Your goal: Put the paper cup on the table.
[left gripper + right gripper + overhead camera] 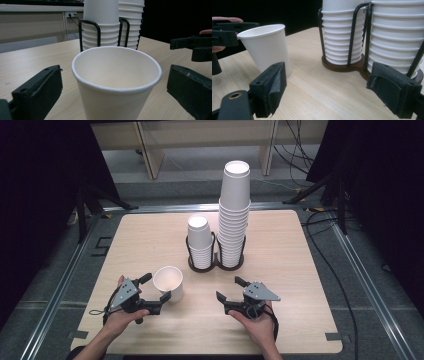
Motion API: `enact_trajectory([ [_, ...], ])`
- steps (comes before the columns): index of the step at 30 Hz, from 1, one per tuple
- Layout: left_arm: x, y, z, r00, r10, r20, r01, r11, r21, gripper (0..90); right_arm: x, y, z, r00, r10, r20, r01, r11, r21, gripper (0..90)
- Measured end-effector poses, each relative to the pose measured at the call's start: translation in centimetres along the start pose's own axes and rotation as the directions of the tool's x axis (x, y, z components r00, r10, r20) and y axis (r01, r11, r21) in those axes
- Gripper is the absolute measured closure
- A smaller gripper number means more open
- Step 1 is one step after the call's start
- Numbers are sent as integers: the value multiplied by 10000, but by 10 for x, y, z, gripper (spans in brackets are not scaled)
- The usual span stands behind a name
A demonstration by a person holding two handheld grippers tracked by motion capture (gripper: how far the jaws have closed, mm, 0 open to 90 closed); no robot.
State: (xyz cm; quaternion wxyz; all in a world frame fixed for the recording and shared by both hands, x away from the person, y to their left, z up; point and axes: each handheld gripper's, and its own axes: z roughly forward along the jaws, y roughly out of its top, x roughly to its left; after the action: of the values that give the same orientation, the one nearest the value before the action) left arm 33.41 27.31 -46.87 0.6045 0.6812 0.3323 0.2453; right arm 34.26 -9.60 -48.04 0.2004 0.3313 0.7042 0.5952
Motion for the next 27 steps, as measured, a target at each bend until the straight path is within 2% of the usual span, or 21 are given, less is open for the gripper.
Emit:
enact_trajectory([
  [1,0,-1,-1,10000,-71,17,71,9998,-167,0,-1,0,-1,9996,-157,225,153,9997,178,148],
  [2,0,-1,-1,10000,-71,17,71,9998,-167,0,1,1,-2,9997,194,128,-197,9996,222,148],
  [3,1,-3,-6,9999,-62,-88,62,10000,-16,0,0,1,-1,9998,185,-37,-184,9998,112,148],
  [5,4,-6,-8,9999,7,-110,-8,9999,-140,0,-1,0,-1,9998,189,34,-189,9998,48,149],
  [7,5,-8,-14,9997,11,-229,-9,10000,73,0,-2,0,-1,9999,68,128,-69,10000,13,148],
  [9,7,-11,-17,9998,35,-216,-36,10000,-34,0,-3,-1,-1,9999,24,161,-24,10000,17,148],
  [10,8,-12,-18,9997,34,-238,-36,9999,-103,0,-3,-1,-1,9998,180,57,-180,9998,12,148],
  [11,9,-13,-21,9993,86,-357,-83,9999,94,0,-1,-1,-1,9993,358,-47,-358,9994,-26,149],
  [14,11,-16,-23,9995,80,-320,-85,9998,-164,0,-1,0,-3,9993,369,-20,-369,9993,9,148],
  [15,12,-17,-27,9985,106,-537,-105,9999,12,0,-2,0,-3,9991,417,19,-417,9991,-12,148],
  [16,12,-17,-27,9985,106,-537,-105,9999,12,0,-2,0,-3,9992,402,48,-402,9992,-51,147],
  [17,14,-20,-29,9976,129,-682,-131,9999,-24,0,-5,-1,-2,9996,73,284,-69,9999,-135,147],
  [18,15,-21,-29,9974,93,-711,-103,9998,-142,0,-4,-2,-3,9986,487,190,-485,9988,-114,147],
  [19,15,-23,-28,9978,68,-666,-87,9996,-280,0,-6,-2,-2,9986,264,458,-257,9995,-168,148],
  [20,14,-23,-30,9970,150,-762,-154,9999,-51,0,-7,-3,-3,9987,269,444,-261,9995,-189,147],
  [22,14,-24,-29,9968,151,-780,-158,9998,-83,0,-7,-4,-2,9984,333,449,-323,9992,-224,147],
  [23,14,-26,-28,9961,188,-860,-202,9997,-155,0,-7,-4,-5,9974,396,606,-387,9991,-161,147],
  [26,15,-29,-27,9966,158,-812,-187,9992,-341,0,-9,-6,-3,9978,362,563,-348,9991,-257,147],
  [27,15,-31,-29,9948,213,-994,-235,9995,-204,0,-10,-7,-3,9969,133,779,-91,9985,-542,147],
])
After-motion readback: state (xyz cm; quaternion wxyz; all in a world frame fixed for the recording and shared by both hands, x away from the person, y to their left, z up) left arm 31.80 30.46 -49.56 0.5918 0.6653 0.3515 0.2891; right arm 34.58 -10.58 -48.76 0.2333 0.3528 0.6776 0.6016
